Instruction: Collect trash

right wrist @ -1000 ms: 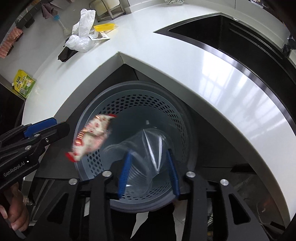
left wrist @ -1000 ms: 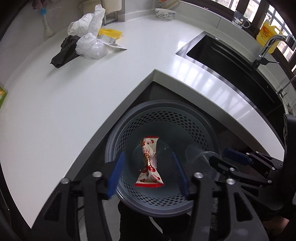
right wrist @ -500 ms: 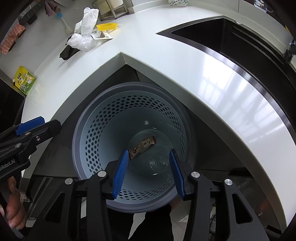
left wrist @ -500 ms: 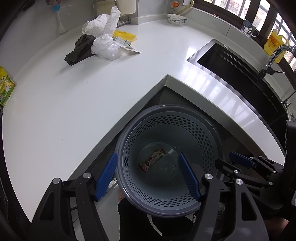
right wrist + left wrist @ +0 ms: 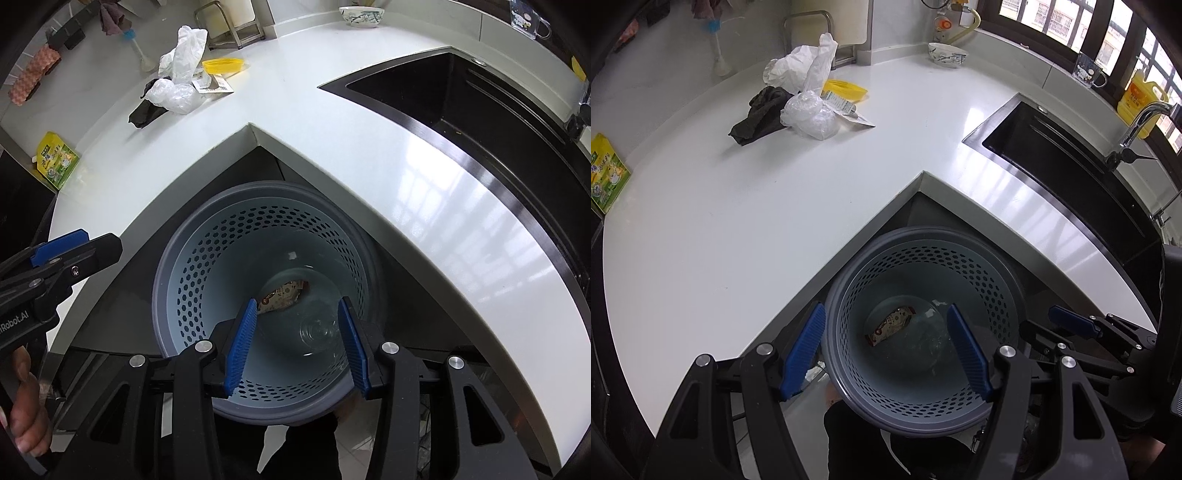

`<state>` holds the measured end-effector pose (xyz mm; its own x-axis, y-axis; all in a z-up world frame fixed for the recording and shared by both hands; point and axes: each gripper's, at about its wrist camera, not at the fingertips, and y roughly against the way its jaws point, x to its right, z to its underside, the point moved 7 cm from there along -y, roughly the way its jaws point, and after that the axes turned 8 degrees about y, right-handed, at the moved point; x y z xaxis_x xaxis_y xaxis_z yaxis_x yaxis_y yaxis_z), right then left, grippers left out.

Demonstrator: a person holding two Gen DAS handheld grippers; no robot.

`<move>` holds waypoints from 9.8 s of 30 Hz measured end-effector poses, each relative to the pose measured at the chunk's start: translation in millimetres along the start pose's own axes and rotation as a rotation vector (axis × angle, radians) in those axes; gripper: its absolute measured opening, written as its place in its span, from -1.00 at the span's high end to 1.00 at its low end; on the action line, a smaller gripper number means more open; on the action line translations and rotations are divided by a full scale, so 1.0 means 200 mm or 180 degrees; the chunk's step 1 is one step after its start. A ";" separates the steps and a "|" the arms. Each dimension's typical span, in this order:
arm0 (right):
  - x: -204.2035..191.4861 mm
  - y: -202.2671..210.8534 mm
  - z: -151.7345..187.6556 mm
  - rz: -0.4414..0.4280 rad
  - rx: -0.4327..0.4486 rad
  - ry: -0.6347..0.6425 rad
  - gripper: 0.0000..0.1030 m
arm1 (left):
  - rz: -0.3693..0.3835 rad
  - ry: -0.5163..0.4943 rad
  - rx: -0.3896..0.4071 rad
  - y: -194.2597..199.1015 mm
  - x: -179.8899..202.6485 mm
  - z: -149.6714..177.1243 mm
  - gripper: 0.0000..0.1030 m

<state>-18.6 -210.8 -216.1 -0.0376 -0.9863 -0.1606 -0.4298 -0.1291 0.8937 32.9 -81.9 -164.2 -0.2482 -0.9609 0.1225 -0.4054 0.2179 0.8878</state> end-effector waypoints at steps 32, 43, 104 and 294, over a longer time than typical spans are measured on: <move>-0.13 0.23 -0.34 -0.0164 0.0649 0.0149 -0.03 | -0.0324 0.0251 0.0768 0.44 -0.22 -0.23 -0.57; -0.21 0.23 -0.60 0.0074 0.0797 -0.0056 -0.05 | -0.0168 0.0146 0.0945 0.44 -0.42 -0.60 -0.57; -0.80 -0.49 -1.42 0.0527 0.0523 0.0052 -0.18 | 0.0396 -0.0442 0.0375 -0.40 -1.08 -1.26 -0.57; -0.01 0.30 -0.26 -0.0405 0.0769 -0.0173 -0.12 | -0.0014 -0.0073 0.0490 0.24 -0.10 -0.21 -0.35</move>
<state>1.6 -220.9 -140.4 -0.0151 -0.9559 -0.2933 -0.6365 -0.2171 0.7401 55.6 -60.4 -105.8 -0.2656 -0.9581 0.1069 -0.5363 0.2390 0.8095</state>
